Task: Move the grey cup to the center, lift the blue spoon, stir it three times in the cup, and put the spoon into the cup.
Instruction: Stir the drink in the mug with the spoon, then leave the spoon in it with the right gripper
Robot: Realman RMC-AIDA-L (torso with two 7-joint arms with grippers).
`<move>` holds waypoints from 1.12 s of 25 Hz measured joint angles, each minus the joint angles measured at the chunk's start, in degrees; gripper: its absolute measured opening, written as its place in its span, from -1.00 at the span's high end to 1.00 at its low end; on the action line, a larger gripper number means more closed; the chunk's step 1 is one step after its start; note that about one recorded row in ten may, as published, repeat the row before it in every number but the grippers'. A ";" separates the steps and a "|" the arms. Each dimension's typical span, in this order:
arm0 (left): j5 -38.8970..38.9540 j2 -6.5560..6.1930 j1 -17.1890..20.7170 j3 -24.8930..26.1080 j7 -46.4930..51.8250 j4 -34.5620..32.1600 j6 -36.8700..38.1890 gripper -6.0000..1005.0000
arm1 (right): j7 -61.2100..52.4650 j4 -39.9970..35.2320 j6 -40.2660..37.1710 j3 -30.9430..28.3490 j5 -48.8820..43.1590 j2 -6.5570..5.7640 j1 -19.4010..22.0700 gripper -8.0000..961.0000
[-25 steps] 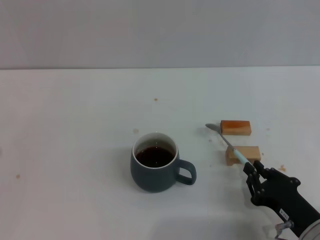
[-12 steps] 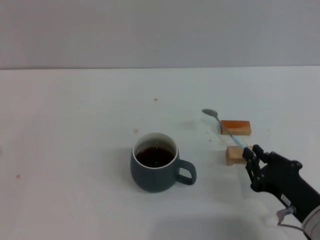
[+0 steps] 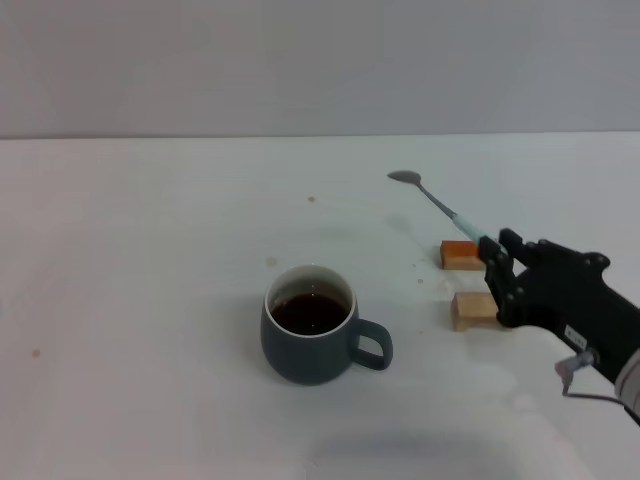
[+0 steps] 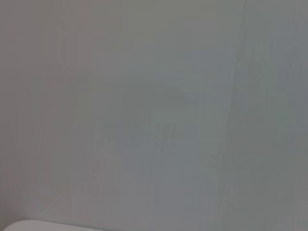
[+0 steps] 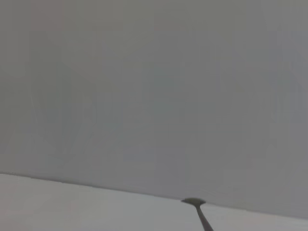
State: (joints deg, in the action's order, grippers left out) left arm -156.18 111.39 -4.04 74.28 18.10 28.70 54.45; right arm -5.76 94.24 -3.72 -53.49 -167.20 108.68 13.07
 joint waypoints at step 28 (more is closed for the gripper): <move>0.00 0.13 -0.57 0.07 0.00 -0.40 -0.80 0.99 | 21.12 21.30 45.62 -15.99 26.17 4.29 -13.78 0.64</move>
State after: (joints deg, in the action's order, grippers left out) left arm -156.18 111.52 -4.60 74.35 18.11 28.30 53.65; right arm 15.36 115.53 41.90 -69.48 -141.03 112.97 -0.71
